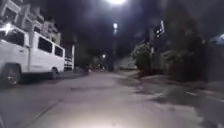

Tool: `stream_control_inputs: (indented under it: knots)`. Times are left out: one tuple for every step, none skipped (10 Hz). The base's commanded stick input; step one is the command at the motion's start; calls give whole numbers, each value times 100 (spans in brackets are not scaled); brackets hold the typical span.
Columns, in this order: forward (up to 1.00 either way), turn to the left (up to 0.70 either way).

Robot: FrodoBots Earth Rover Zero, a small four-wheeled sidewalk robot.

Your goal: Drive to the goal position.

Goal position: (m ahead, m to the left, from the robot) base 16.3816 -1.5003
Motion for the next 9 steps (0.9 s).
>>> stream_control_inputs:
  knots:
    - [70,0]
    - [70,-14]
    - [70,-35]
    - [70,0]
    - [70,0]
    - [70,0]
    - [70,0]
    - [70,-6]
    - [70,-19]
